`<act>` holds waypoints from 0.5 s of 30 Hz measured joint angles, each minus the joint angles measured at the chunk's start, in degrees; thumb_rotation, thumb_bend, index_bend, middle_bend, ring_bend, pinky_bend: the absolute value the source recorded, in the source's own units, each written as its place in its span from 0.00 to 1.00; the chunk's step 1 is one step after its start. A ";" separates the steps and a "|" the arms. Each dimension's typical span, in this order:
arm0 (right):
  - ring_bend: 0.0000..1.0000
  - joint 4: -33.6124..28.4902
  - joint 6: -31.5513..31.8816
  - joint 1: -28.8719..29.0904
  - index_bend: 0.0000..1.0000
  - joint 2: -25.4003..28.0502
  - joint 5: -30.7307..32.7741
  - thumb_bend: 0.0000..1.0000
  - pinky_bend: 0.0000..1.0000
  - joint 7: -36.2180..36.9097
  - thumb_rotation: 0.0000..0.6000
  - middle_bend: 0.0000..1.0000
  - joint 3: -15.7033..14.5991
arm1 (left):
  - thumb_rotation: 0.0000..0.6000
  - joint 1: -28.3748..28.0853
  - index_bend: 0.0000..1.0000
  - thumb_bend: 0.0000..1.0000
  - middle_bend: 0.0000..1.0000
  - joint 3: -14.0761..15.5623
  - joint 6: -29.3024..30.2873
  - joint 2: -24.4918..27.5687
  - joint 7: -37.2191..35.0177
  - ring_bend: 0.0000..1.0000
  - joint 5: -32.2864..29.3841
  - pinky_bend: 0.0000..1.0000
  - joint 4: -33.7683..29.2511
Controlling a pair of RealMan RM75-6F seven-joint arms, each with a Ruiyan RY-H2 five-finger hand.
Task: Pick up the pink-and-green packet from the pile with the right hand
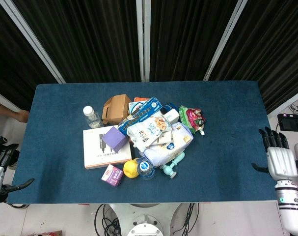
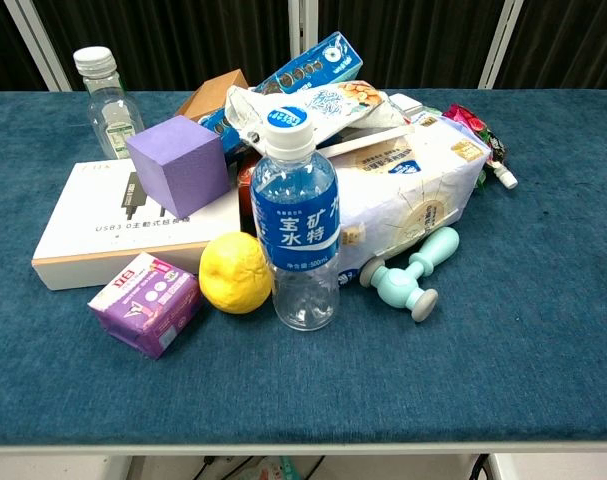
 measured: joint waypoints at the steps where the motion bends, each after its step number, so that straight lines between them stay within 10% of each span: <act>1: 0.00 0.85 -1.61 1.14 0.00 -0.49 1.03 0.00 0.00 0.30 1.00 0.00 0.87 | 0.48 0.01 0.09 0.06 0.11 -0.01 0.04 -0.05 0.00 0.14 0.01 0.25 0.01; 15: 0.00 24.25 -29.69 22.45 0.00 -13.74 12.36 0.00 0.00 2.77 1.00 0.00 8.40 | 0.48 0.49 0.09 0.06 0.11 0.11 -0.09 -0.54 -0.99 0.14 -0.95 0.25 1.15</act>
